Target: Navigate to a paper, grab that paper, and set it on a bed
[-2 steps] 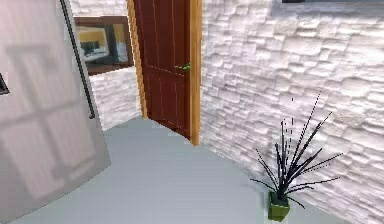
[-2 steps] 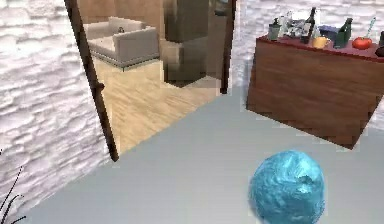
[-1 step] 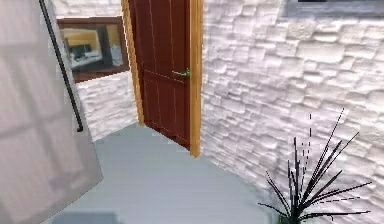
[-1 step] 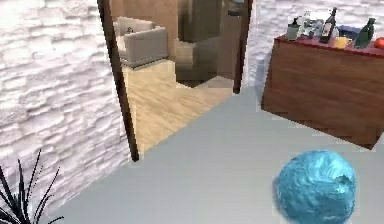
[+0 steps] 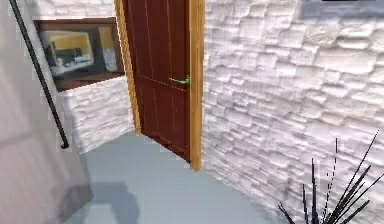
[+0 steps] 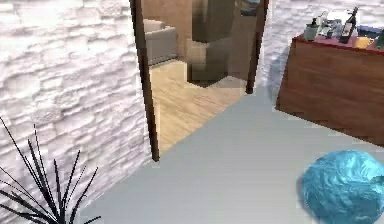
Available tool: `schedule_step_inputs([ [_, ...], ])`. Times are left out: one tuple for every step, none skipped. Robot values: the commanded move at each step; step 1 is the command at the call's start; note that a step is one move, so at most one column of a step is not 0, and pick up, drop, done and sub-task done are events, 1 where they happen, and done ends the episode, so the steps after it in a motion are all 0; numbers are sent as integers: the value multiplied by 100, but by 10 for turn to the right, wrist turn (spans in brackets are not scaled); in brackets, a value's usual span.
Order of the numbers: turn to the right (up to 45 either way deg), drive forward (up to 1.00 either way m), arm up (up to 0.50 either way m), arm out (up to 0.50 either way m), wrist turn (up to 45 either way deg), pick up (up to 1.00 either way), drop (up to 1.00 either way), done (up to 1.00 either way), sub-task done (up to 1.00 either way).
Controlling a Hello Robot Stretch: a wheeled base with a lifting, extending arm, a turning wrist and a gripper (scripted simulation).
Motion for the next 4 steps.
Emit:
schedule_step_inputs([
  [450,0,0,0,0,0,0,0,0],
  [450,0,0,0,0,0,0,0,0],
  [60,0,0,0,0,0,0,0,0],
  [0,50,0,0,0,0,0,0,0],
])
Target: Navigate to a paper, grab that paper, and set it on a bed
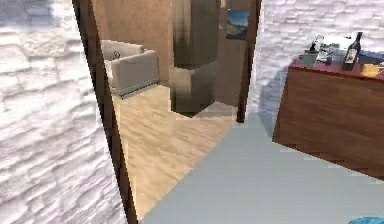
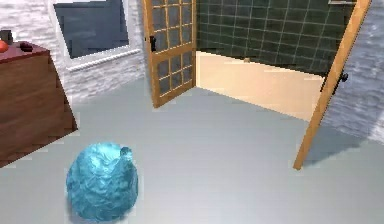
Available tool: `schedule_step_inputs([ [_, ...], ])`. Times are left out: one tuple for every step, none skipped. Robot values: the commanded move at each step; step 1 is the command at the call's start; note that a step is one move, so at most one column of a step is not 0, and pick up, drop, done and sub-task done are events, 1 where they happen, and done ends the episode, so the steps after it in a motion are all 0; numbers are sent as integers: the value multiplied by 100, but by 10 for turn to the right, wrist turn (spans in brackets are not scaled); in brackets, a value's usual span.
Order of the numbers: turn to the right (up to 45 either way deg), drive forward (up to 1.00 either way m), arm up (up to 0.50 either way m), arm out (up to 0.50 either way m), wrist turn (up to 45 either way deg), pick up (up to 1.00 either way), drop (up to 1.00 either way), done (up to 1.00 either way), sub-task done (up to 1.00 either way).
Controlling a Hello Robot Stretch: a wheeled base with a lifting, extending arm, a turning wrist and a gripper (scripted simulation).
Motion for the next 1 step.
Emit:
schedule_step_inputs([
  [60,0,0,0,0,0,0,0,0],
])
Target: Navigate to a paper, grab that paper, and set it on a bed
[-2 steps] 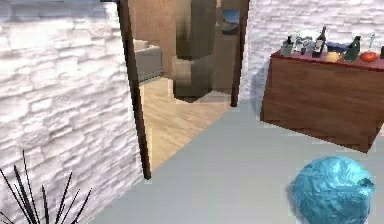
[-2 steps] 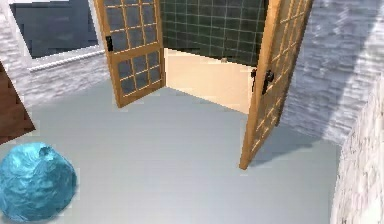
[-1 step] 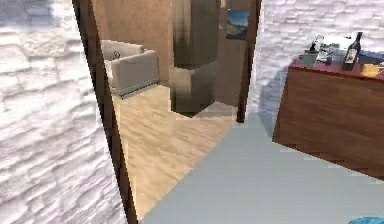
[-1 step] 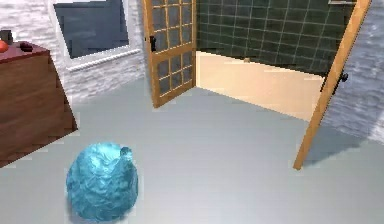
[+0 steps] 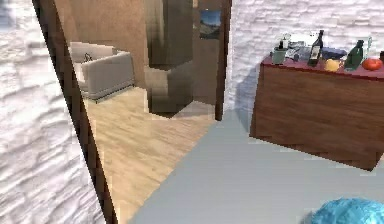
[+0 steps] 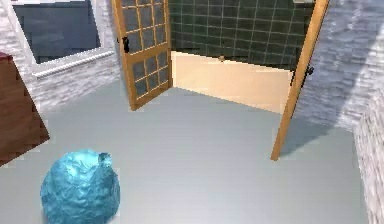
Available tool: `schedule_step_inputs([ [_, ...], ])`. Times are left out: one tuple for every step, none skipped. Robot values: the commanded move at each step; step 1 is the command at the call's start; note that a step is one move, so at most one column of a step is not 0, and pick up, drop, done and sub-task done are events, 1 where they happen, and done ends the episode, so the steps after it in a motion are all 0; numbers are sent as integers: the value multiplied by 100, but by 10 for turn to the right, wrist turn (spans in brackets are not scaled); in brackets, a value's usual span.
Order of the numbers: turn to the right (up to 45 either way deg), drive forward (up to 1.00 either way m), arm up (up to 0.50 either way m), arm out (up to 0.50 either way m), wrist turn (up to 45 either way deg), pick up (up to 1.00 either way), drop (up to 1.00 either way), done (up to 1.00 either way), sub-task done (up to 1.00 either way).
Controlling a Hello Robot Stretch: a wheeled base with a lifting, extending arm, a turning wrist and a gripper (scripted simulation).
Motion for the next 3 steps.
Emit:
schedule_step_inputs([
  [0,90,0,0,0,0,0,0,0],
  [-450,0,0,0,0,0,0,0,0],
  [0,65,0,0,0,0,0,0,0],
])
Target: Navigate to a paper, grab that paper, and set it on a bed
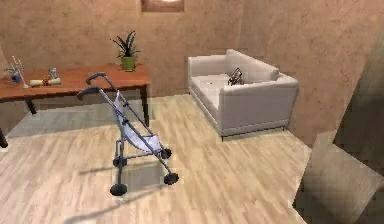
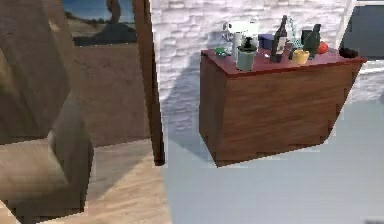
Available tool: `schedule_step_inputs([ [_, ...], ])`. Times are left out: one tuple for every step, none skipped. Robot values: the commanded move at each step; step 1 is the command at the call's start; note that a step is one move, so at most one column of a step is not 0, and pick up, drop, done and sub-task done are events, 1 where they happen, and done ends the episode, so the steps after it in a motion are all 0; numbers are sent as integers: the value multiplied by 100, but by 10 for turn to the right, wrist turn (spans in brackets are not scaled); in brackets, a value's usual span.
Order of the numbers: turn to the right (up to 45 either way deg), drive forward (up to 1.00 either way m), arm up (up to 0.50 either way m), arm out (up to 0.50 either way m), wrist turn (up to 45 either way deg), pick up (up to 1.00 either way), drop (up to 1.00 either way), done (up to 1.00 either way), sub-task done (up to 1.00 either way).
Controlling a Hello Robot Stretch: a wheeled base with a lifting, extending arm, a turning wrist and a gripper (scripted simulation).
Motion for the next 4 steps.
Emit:
schedule_step_inputs([
  [-450,0,0,0,0,0,0,0,0],
  [-90,0,0,0,0,0,0,0,0],
  [0,100,0,0,0,0,0,0,0],
  [-150,0,0,0,0,0,0,0,0],
])
